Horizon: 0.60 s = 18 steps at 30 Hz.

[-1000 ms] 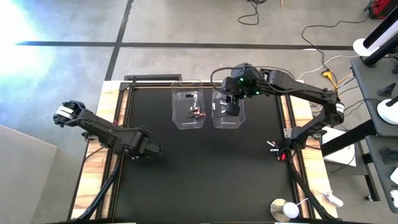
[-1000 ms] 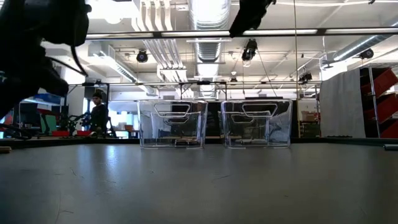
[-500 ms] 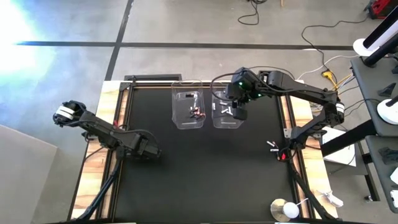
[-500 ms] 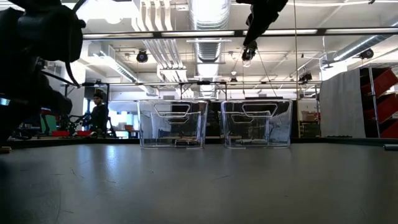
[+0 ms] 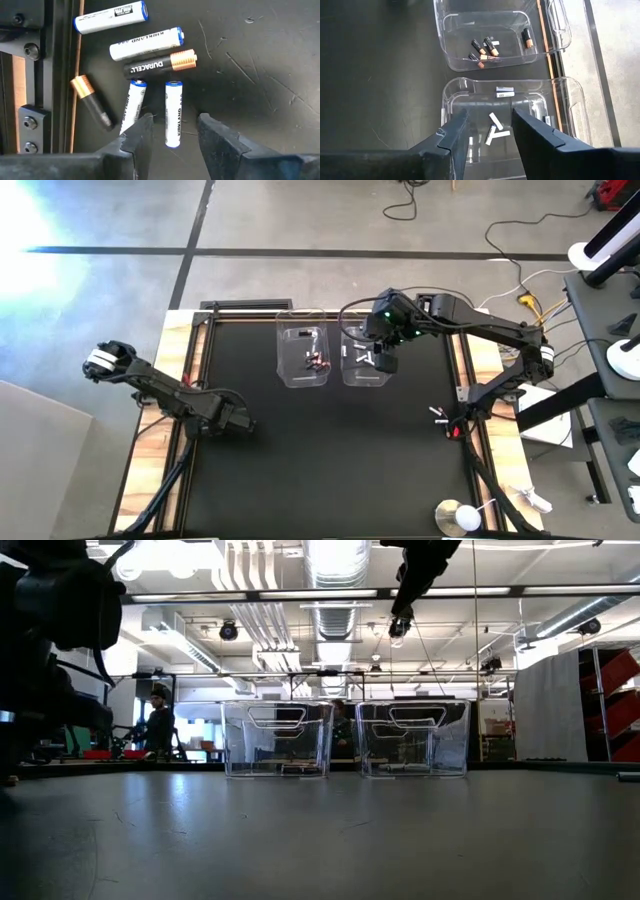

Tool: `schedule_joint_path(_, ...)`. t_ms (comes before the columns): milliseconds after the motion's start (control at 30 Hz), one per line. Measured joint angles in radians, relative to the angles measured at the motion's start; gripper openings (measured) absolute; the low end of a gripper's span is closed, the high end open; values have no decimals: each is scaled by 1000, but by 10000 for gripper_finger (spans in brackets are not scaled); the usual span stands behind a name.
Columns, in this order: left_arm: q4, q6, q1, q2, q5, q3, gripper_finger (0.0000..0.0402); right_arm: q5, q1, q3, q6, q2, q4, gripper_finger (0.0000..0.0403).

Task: Sort batteries
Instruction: Put the white battery into the right storage bin

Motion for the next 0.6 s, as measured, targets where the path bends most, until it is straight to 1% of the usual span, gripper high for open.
schedule_joint_path(67,0,13,0,2,-11,5,129,0,0,0,0,0,3,135)
schedule_joint_path(167,10,35,0,2,-29,6,103,0,0,0,0,0,15,129)
schedule_joint_path(367,41,102,-1,1,-87,-6,18,-1,0,0,0,0,33,123)
schedule_joint_path(400,41,107,-1,1,-93,-6,13,-3,2,0,0,-2,33,123)
schedule_joint_path(467,49,133,0,1,-108,-4,16,-15,5,0,0,-8,31,127)
schedule_joint_path(600,65,263,1,8,-155,37,18,-103,4,11,-17,-14,43,137)
